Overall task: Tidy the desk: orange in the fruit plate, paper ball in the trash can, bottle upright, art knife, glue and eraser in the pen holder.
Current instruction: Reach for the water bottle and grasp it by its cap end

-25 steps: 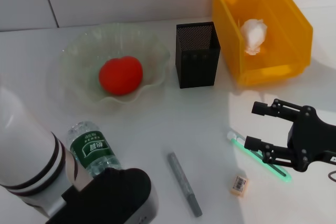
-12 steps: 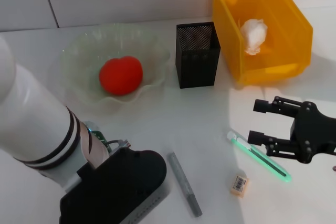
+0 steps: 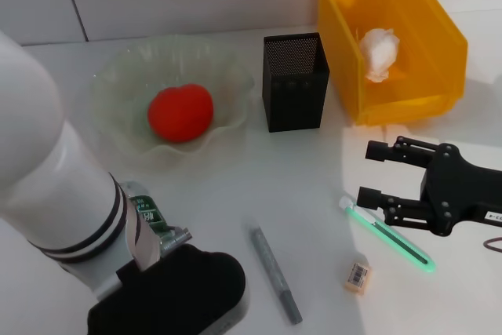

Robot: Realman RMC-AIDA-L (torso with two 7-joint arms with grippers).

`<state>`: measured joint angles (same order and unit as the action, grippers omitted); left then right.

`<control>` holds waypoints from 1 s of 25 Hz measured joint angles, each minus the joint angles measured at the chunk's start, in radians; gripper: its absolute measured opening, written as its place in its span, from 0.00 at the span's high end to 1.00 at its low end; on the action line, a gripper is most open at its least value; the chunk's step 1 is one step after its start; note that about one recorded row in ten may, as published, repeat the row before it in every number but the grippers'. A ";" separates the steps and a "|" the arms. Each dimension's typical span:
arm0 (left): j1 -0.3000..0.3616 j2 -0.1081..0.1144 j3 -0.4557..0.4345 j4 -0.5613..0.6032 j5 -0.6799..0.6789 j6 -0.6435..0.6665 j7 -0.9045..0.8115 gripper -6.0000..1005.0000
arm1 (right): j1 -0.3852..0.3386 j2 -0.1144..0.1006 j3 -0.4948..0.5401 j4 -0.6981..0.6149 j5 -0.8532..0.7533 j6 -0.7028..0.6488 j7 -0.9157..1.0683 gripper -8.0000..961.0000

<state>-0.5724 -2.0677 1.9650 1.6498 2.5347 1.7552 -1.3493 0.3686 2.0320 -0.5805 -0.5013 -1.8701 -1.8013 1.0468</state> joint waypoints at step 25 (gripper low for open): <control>-0.016 -0.011 0.058 -0.125 0.044 -0.106 0.064 0.27 | 0.003 0.003 -0.004 0.000 0.000 0.009 -0.001 0.23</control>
<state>-0.5883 -2.0786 2.0232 1.5250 2.5787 1.6488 -1.2850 0.3716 2.0353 -0.5844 -0.5016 -1.8699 -1.7923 1.0455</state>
